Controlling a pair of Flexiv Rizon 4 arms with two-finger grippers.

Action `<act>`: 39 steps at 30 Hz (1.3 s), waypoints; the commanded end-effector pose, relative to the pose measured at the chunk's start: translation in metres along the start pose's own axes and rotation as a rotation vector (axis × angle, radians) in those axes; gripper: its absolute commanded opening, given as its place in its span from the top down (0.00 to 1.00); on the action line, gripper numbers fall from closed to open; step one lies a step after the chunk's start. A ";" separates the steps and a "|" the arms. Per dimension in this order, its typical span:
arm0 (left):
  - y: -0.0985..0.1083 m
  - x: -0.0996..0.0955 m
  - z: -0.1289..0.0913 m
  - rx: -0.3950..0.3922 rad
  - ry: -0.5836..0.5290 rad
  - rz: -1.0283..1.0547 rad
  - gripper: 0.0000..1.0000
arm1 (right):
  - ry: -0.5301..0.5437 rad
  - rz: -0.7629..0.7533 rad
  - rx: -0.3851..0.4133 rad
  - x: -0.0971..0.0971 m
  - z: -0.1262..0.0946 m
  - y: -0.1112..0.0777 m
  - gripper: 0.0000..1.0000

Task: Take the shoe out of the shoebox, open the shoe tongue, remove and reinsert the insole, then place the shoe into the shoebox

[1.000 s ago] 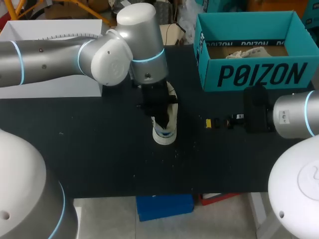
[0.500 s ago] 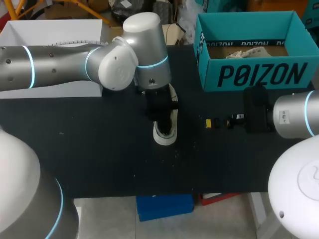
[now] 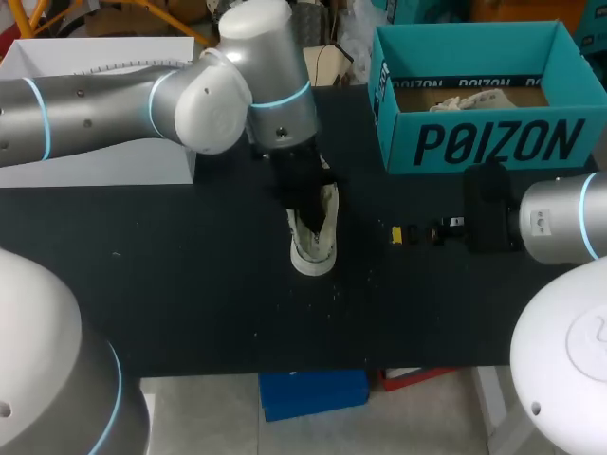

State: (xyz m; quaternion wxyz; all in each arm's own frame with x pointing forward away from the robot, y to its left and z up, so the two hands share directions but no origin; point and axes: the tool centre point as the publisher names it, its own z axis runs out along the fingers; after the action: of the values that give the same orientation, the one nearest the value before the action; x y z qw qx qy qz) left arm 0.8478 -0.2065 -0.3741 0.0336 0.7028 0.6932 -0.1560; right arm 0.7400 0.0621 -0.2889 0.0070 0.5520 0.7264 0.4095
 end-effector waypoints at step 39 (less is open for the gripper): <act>0.098 -0.005 -0.068 -0.236 -0.316 -0.288 1.00 | 0.003 0.003 0.008 -0.001 0.000 0.001 0.00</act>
State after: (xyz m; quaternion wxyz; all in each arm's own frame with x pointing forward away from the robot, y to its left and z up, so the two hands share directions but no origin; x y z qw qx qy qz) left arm 0.9668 -0.1968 -0.3147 0.1911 0.5559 0.7879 -0.1838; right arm 0.7400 0.0621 -0.2889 0.0070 0.5520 0.7264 0.4094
